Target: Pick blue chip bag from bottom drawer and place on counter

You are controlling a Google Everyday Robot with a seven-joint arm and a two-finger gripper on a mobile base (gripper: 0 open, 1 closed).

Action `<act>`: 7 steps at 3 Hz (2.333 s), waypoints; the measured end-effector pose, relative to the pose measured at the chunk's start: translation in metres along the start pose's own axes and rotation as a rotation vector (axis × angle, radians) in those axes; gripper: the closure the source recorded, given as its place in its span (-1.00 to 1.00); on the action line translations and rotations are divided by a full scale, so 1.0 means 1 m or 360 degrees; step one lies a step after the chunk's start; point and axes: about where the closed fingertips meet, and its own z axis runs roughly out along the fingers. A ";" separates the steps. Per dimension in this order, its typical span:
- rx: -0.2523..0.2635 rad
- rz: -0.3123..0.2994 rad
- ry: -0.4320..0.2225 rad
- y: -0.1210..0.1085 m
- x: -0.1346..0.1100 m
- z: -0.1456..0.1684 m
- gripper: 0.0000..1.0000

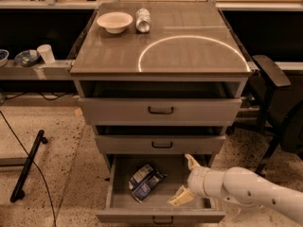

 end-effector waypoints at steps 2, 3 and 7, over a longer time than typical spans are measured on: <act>0.0057 -0.0018 0.0078 -0.017 0.086 0.090 -1.00; 0.0152 0.0020 0.0041 -0.062 0.090 0.087 -1.00; -0.0434 -0.0146 -0.0096 0.029 0.130 0.260 -1.00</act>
Offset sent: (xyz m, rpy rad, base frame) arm 0.0332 -0.0253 -0.1188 0.2330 0.1583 0.0880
